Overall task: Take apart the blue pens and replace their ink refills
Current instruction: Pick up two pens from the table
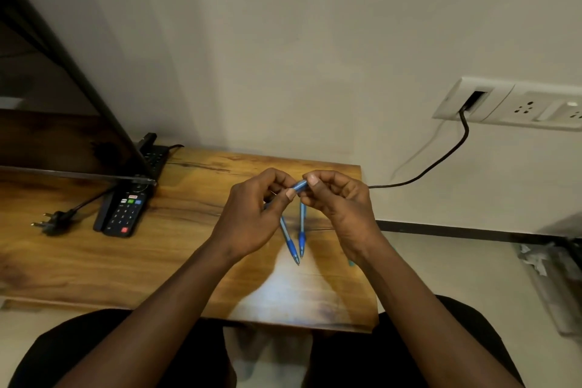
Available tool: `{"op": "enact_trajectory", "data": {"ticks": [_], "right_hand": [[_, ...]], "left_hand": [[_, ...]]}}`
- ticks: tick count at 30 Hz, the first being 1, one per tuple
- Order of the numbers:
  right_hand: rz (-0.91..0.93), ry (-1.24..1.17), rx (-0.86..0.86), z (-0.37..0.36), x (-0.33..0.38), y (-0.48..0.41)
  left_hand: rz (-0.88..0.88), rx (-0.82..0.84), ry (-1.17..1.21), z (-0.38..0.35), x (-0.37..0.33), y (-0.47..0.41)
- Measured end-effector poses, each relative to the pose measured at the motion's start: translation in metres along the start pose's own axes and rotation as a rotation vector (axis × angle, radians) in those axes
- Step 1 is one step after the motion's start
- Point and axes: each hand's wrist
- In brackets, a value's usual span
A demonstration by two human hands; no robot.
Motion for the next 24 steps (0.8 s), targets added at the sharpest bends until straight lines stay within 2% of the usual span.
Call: {"op": "enact_trajectory", "data": {"ticks": [14,20,24], "right_hand": [[0.002,0.024,0.078,0.005,0.009,0.005],[-0.053,-0.102,0.043,0.002,0.013,0.006],[-0.069,-0.207,-0.079,0.009,0.019,0.003]], "left_hand": [[0.015,0.071,0.117,0.008,0.001,0.006],[-0.018,0.03,0.104,0.007,0.003,0.006],[-0.014,-0.013,0.067,0.009,0.006,0.005]]}}
Point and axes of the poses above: each hand's wrist, its own y-axis away from the middle knuckle, its own z-axis out of the back of the hand, x = y × z, and after that the axes turned 7 degrees about y, right-handed
